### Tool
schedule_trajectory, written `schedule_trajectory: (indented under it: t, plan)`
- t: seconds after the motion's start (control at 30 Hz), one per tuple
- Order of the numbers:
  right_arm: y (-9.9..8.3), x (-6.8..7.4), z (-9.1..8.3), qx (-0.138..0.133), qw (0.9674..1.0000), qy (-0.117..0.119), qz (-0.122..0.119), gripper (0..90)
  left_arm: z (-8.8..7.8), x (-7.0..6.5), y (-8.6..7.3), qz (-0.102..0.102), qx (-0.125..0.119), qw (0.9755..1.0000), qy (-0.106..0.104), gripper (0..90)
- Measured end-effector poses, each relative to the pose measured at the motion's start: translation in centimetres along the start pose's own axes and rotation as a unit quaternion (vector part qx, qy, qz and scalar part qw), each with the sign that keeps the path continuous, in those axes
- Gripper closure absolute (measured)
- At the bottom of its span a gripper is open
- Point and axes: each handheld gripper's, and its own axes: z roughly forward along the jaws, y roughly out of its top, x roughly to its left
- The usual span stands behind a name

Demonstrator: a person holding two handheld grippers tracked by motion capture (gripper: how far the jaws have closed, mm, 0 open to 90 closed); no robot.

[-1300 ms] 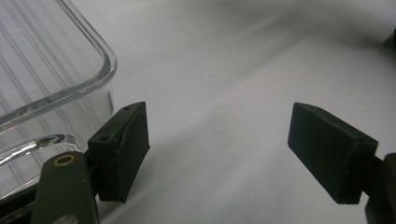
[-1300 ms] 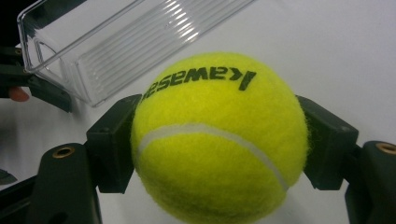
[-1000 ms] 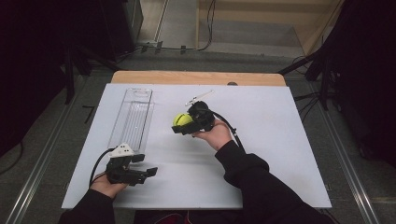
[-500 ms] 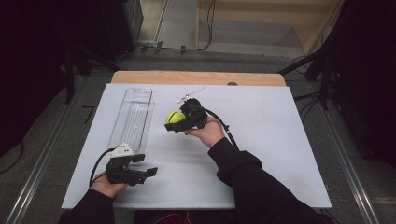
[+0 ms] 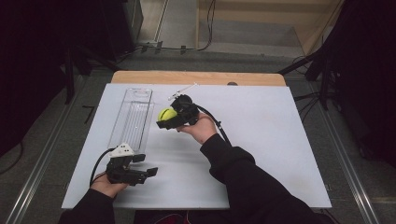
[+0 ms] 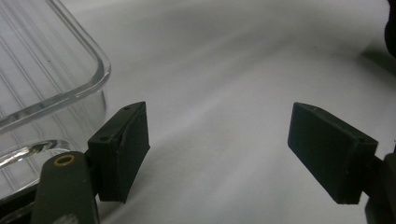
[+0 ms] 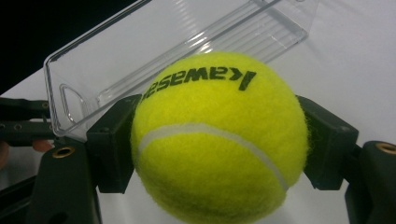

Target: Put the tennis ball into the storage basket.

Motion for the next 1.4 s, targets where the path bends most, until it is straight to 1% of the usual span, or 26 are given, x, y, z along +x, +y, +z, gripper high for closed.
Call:
schedule_trajectory:
  t: [0.1, 0.33, 0.6, 0.73, 0.83, 0.97, 1.2, 1.4]
  plan:
    - [0.5, 0.1, 0.3, 0.001, 1.0, 0.001, 0.002, 23.0, 0.0, 0.0, 0.0, 0.0, 0.0, 1.0, -0.001, 21.0]
    - [1.4, 0.6, 1.0, 0.003, 1.0, 0.0, -0.005, 23.0, -0.1, 0.0, 0.0, 0.001, 0.001, 1.0, -0.001, 21.0]
    - [2.5, 0.6, 1.2, -0.007, 1.0, 0.003, 0.003, 23.0, -0.2, 0.0, 0.0, -0.002, -0.002, 1.0, -0.002, 21.0]
    - [3.2, 0.7, 1.3, -0.008, 1.0, -0.001, -0.003, 23.0, -0.2, 0.0, 0.0, -0.001, -0.002, 1.0, -0.002, 21.0]
    - [3.4, 0.7, 1.3, -0.009, 1.0, -0.002, -0.002, 23.0, -0.2, 0.0, 0.0, 0.0, -0.002, 1.0, -0.002, 21.0]
    - [4.0, 1.0, 1.7, -0.009, 0.9999, -0.006, 0.0, 23.0, -0.2, 0.0, 0.0, 0.0, -0.002, 1.0, -0.002, 21.0]
    - [5.1, 1.3, 2.4, -0.009, 0.9999, -0.007, -0.003, 23.0, -0.2, 0.0, -0.1, -0.001, -0.004, 1.0, -0.004, 21.0]
    - [5.6, 1.7, 2.9, -0.007, 0.9999, -0.007, -0.004, 23.0, -0.3, 0.0, -0.1, -0.001, -0.005, 1.0, -0.001, 21.0]
